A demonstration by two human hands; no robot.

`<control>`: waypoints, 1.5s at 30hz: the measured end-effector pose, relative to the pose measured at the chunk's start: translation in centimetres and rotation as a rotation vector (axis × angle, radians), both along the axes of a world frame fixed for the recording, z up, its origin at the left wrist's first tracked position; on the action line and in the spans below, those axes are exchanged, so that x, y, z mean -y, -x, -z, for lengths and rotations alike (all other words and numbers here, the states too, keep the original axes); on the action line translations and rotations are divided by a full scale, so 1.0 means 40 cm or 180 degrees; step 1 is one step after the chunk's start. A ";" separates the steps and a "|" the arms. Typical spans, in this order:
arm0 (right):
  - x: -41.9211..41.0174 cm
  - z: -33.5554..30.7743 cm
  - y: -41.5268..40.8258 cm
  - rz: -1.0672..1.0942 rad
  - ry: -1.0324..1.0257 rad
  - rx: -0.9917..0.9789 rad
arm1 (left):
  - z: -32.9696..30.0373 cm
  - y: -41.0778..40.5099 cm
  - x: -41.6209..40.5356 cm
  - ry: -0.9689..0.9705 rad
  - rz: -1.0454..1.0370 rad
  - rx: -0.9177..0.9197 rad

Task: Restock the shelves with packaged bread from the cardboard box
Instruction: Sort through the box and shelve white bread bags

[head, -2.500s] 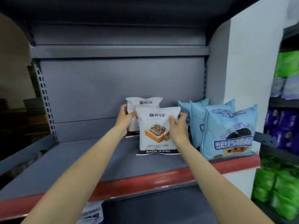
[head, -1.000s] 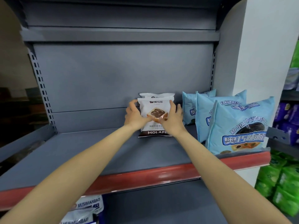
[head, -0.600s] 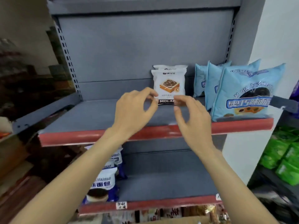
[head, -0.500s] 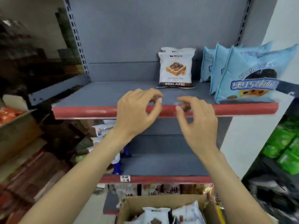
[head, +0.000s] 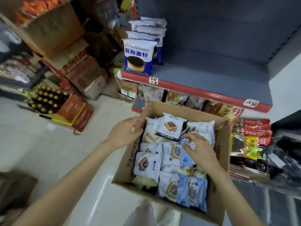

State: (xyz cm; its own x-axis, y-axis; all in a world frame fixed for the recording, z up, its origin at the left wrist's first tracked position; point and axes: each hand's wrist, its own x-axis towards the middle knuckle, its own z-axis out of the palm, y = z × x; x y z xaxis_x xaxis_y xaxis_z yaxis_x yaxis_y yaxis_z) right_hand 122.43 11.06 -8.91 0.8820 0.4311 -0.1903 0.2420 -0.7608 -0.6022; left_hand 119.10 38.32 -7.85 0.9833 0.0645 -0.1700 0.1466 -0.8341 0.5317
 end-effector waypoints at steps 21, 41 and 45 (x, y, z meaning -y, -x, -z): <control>-0.222 0.625 -0.336 0.2133 -0.0617 -0.1198 | 0.733 -0.235 0.037 0.0725 -0.0838 -0.0630; -0.073 0.547 -0.135 0.2550 -0.1458 -0.0215 | 0.759 -0.160 0.052 -0.0246 0.1260 -0.1159; -0.053 0.505 -0.093 0.2451 -0.1395 -0.0257 | 0.745 -0.184 0.049 -0.0287 0.1379 -0.1549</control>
State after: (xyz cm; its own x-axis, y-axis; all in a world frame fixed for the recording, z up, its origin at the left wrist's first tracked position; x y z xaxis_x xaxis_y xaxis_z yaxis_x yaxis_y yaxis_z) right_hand 126.15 13.20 -29.12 0.9483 -0.2272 -0.2216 -0.2974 -0.3923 -0.8704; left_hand 126.45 36.34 -37.65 0.7357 -0.2851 -0.6144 -0.0062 -0.9099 0.4147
